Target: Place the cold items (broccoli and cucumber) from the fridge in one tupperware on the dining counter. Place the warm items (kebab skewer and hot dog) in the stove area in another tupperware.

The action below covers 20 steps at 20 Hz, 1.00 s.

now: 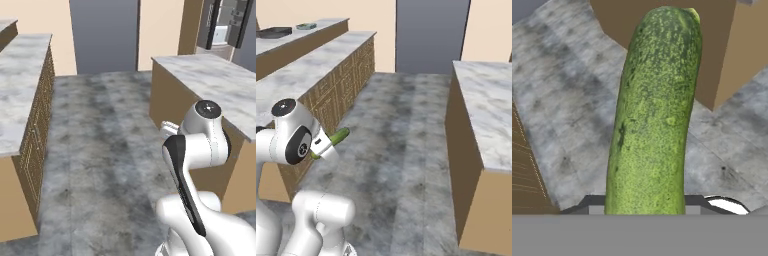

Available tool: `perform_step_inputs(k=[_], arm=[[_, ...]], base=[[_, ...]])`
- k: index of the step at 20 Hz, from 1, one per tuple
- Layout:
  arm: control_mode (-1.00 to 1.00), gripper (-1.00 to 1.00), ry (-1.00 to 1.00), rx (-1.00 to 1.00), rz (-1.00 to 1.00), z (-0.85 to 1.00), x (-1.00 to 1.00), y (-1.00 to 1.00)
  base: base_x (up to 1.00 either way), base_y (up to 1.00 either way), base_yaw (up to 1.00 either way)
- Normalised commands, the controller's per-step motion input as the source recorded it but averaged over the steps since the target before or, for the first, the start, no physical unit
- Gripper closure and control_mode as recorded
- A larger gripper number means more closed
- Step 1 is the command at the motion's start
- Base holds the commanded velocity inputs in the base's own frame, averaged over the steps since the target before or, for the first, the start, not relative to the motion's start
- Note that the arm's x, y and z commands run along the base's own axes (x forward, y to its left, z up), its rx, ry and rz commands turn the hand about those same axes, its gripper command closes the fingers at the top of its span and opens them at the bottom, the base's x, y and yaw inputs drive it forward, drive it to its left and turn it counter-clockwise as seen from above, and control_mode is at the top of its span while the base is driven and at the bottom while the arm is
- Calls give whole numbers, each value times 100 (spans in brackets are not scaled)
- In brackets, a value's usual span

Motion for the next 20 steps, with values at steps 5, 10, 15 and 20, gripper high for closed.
perform_step_inputs(k=[5,10,15,20], arm=[[100,100,0,0,0,0,0,0],[100,100,0,0,0,0,0,0],[100,100,0,0,0,0,0,0],[100,100,0,0,0,0,0,0]], base=[[0,100,0],[0,100,0],[0,100,0],[0,100,0]])
